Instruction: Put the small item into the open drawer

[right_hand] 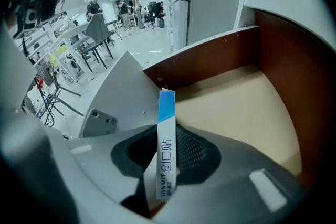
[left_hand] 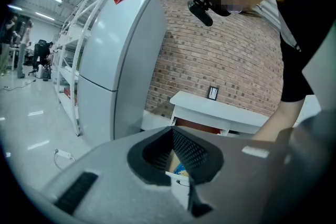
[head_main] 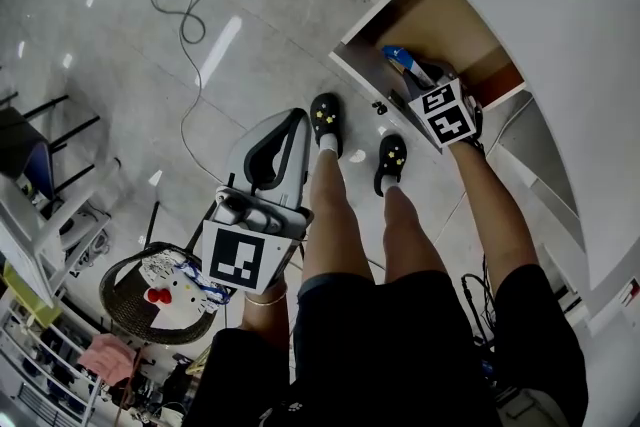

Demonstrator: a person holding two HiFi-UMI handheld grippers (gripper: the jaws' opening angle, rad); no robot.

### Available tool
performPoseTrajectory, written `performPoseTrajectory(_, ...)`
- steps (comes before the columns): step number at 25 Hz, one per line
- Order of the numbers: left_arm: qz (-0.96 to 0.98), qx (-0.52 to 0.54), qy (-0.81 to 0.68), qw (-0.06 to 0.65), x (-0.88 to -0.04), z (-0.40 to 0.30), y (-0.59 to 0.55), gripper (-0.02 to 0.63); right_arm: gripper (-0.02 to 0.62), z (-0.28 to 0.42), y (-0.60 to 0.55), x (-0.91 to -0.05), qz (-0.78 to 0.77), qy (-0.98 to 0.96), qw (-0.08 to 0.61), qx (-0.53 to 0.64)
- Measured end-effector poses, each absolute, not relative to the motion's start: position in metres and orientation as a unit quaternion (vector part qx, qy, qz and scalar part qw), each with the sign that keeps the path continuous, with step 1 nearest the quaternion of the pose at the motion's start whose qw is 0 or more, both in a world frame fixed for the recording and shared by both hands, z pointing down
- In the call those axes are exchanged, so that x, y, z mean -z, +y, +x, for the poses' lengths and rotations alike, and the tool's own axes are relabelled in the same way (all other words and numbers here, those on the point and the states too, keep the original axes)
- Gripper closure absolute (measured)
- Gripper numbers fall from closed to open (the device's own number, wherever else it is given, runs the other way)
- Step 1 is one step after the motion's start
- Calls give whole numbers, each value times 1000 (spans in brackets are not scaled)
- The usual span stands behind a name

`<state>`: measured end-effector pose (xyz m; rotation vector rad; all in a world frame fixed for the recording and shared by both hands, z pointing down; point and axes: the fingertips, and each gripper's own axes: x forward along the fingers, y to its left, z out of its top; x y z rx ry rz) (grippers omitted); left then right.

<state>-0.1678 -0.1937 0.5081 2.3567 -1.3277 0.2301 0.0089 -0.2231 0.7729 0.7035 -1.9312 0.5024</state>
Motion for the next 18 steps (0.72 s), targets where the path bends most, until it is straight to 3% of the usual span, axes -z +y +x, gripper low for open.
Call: performPoseTrajectory(18,846,-83,-482,215,-511,-170,-195,612,494,4,-227,-784,275,-792,502,-211)
